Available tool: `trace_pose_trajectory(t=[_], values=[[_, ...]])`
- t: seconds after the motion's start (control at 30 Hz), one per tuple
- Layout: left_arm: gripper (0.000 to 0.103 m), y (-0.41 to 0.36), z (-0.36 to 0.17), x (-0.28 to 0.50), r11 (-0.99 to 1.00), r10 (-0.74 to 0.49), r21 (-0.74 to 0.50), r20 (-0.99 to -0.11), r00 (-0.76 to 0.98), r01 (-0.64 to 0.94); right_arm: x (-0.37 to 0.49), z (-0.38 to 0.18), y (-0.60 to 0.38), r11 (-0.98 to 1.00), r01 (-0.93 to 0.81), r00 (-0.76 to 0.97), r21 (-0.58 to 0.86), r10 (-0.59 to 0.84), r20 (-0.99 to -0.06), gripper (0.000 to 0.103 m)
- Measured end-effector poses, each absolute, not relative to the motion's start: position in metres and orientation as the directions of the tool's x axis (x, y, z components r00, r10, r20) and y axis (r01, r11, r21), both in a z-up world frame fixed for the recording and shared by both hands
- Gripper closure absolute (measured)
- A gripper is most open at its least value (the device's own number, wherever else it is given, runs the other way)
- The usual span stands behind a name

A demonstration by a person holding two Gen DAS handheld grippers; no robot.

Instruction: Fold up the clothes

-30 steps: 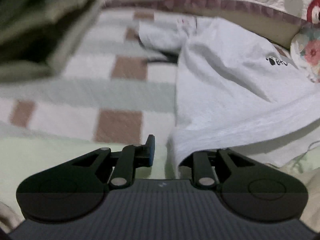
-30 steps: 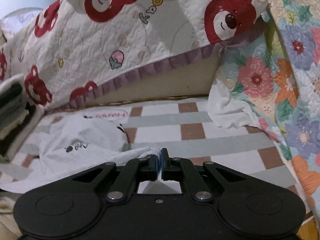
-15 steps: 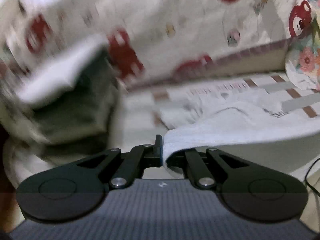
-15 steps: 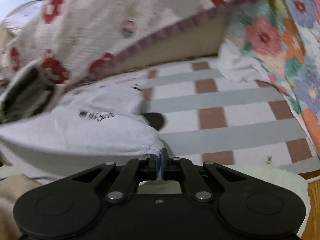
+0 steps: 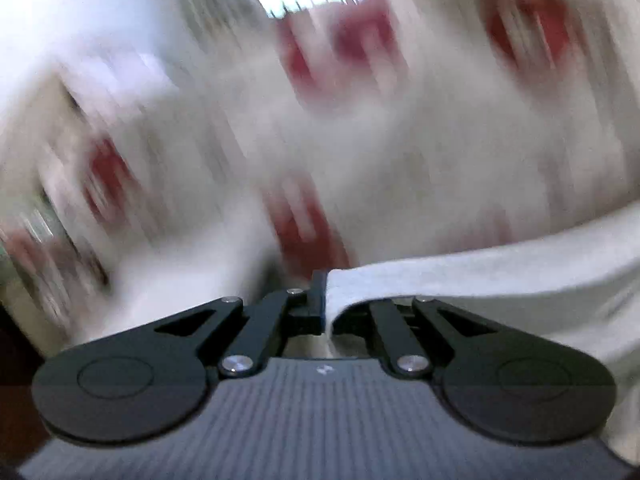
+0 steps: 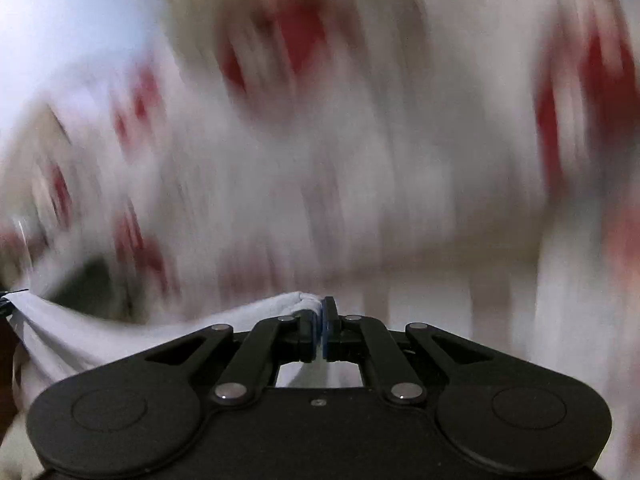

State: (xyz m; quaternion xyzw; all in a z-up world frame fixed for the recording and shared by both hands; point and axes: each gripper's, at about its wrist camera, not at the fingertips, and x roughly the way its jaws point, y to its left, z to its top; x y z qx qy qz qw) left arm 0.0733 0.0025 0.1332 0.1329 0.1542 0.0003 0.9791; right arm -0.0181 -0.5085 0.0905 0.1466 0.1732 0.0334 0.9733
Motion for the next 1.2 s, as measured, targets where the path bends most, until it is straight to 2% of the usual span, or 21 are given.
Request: trace_pose_trajectory(t=[0.07,0.1,0.13,0.23,0.3,0.4,0.43,0.53,0.7,0.77,0.83,0.9,1.03,1.1,1.2], values=[[0.102,0.010,0.207,0.063,0.987,0.018,0.162,-0.179,0.984,0.012,-0.039,0.178,-0.512,0.960,-0.050,0.989,0.275,0.085,-0.118,0.100],[0.102,0.009,0.232,0.051,0.984,0.030,0.178,-0.108,0.994,-0.011,-0.053,0.218,-0.514,0.960,-0.066,0.997,0.272,0.076,-0.026,0.100],[0.102,0.008,0.256,0.039,0.980,0.042,0.195,-0.037,0.998,-0.035,-0.069,0.242,-0.515,0.961,-0.082,0.997,0.264,0.077,0.028,0.100],[0.102,0.010,0.287,-0.002,0.982,0.013,0.188,0.066,0.998,-0.025,-0.115,0.285,-0.507,0.981,-0.063,0.986,0.185,0.033,0.161,0.101],[0.102,0.011,0.284,-0.029,0.980,-0.014,0.198,0.071,0.997,-0.001,-0.145,0.290,-0.504,0.983,-0.072,0.977,0.169,0.035,0.213,0.101],[0.101,0.014,0.265,-0.069,0.974,-0.060,0.220,0.028,0.998,0.053,-0.178,0.264,-0.508,0.964,-0.107,0.986,0.242,0.072,0.150,0.100],[0.101,0.017,0.246,-0.082,0.972,-0.090,0.216,-0.031,0.995,0.094,-0.187,0.250,-0.507,0.963,-0.104,0.990,0.247,0.077,0.117,0.100],[0.101,0.027,0.172,-0.111,0.962,-0.148,0.190,-0.240,0.959,0.196,-0.209,0.169,-0.506,0.951,-0.076,0.992,0.301,0.102,-0.072,0.100],[0.101,0.023,0.002,-0.147,0.933,-0.134,0.171,-0.654,0.744,0.318,-0.235,-0.009,-0.510,0.869,0.119,0.887,0.481,0.125,-0.445,0.100],[0.101,0.030,-0.043,-0.154,0.937,-0.133,0.118,-0.749,0.650,0.329,-0.247,-0.052,-0.513,0.824,0.183,0.852,0.536,0.139,-0.504,0.100],[0.101,0.035,-0.062,-0.159,0.937,-0.124,0.108,-0.785,0.607,0.332,-0.257,-0.076,-0.513,0.800,0.219,0.829,0.559,0.149,-0.539,0.100],[0.101,0.040,-0.060,-0.162,0.938,-0.124,0.105,-0.789,0.602,0.331,-0.262,-0.072,-0.506,0.817,0.201,0.831,0.541,0.150,-0.536,0.101],[0.101,0.040,-0.033,-0.160,0.938,-0.130,0.115,-0.758,0.639,0.327,-0.265,-0.027,-0.497,0.877,0.092,0.873,0.472,0.156,-0.461,0.102],[0.101,0.040,-0.029,-0.160,0.939,-0.126,0.120,-0.754,0.645,0.323,-0.272,-0.015,-0.493,0.891,0.086,0.881,0.445,0.141,-0.452,0.102],[0.101,0.055,-0.036,-0.164,0.951,-0.151,0.050,-0.784,0.601,0.305,-0.283,-0.008,-0.490,0.900,0.093,0.880,0.425,0.125,-0.458,0.102]])
